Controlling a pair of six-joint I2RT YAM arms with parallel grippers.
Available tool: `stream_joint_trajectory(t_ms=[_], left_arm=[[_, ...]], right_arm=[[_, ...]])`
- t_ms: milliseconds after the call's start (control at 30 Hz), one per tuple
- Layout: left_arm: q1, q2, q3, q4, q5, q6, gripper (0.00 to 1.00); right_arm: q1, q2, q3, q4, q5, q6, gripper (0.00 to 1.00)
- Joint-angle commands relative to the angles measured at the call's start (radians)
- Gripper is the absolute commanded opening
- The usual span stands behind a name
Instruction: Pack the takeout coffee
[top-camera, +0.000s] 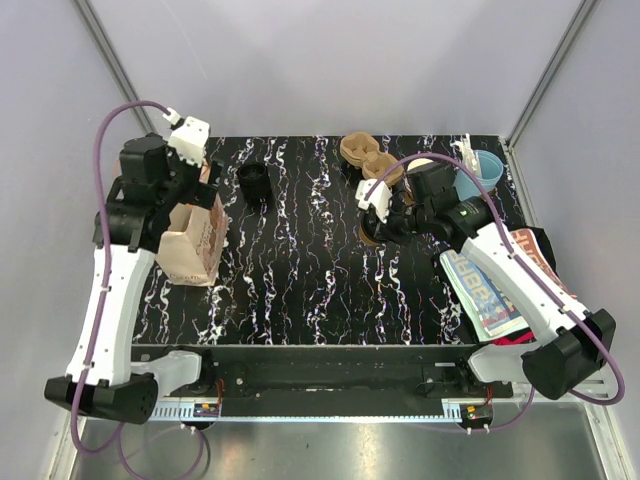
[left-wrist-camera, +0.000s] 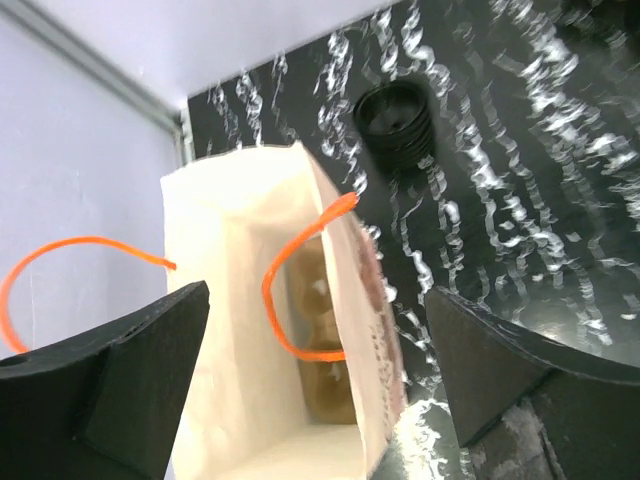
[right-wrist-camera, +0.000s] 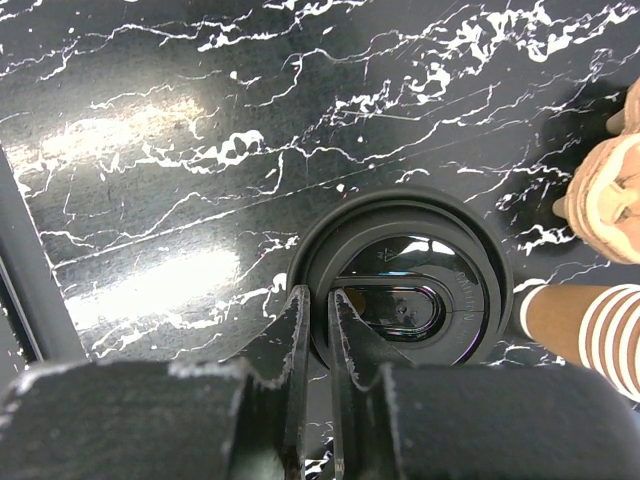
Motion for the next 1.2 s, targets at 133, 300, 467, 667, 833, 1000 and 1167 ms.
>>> stream_joint_trajectory(t_ms=[133, 300, 467, 667, 833, 1000, 1167], left_arm=[[0.010, 0.060, -0.055, 0.165, -0.091, 0.037, 0.78], [0.008, 0.063, -0.052, 0.162, -0.040, 0.018, 0.32], [0.008, 0.071, -0.026, 0.135, 0.015, 0.002, 0.00], [-0.015, 0.086, -0.002, 0.090, 0.132, -0.014, 0.00], [-0.074, 0.110, 0.044, 0.058, 0.172, -0.020, 0.00], [-0.191, 0.158, 0.112, 0.026, 0.176, -0.021, 0.00], [-0.343, 0.236, 0.192, 0.012, 0.158, -0.018, 0.00]], right_arm=[[0.001, -0.066, -0.032, 0.052, -0.012, 0.005, 0.00], [-0.004, -0.073, -0.037, 0.056, -0.015, 0.005, 0.00], [-0.004, -0.080, -0.034, 0.058, -0.009, 0.006, 0.00], [-0.006, -0.076, 0.000, 0.067, 0.027, 0.032, 0.00], [-0.005, -0.042, 0.064, 0.070, 0.121, 0.058, 0.00], [-0.006, -0.034, 0.123, 0.072, 0.210, 0.081, 0.00], [-0.007, -0.053, 0.153, 0.095, 0.311, 0.094, 0.00]])
